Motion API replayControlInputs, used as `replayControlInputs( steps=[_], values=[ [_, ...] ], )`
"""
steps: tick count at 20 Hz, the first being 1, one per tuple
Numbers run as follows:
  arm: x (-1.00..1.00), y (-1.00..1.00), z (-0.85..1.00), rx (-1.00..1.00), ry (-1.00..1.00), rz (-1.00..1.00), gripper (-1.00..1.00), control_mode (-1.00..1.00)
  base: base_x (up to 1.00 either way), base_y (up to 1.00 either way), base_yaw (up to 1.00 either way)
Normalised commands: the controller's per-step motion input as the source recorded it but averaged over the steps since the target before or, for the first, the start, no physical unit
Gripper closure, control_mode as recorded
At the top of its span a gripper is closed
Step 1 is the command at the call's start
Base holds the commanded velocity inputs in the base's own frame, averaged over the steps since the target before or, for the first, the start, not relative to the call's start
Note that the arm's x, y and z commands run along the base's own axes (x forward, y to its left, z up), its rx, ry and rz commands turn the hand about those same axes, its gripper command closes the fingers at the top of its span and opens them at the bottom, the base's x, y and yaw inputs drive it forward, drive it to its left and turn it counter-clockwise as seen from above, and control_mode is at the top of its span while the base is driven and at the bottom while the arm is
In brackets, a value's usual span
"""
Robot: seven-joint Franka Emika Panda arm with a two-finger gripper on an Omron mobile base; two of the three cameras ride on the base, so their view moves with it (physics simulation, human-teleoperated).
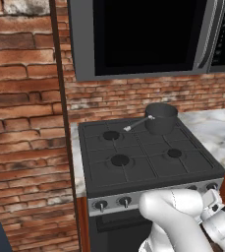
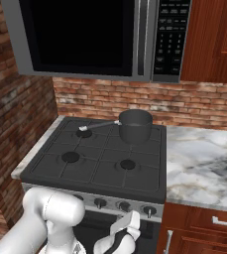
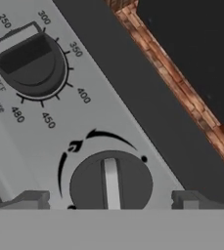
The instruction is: Turn off the rear right burner of the stove.
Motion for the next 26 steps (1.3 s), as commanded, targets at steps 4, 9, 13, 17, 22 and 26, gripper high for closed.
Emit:
replayControlInputs(
  steps=[4,9,13,17,22,26],
  values=[
    [0.0,0.0,0.0,0.0,0.0,-0.02,-1.0,-1.0,0.0,0.0,0.0],
    [0.0,0.1,0.03,0.0,0.0,-0.01,-1.0,-1.0,0.0,0.0,0.0],
    [0.0,0.05,0.17,0.0,0.0,0.0,-1.0,-1.0,0.0,0.0,0.0],
    [0.0,0.12,0.17,0.0,0.0,0.0,-1.0,-1.0,0.0,0.0,0.0],
    [0.0,0.01,0.13,0.0,0.0,0.0,-1.0,-1.0,0.0,0.0,0.0],
    [0.07,0.0,0.0,0.0,0.03,0.0,-1.0,-1.0,0.0,0.0,0.0]
  ],
)
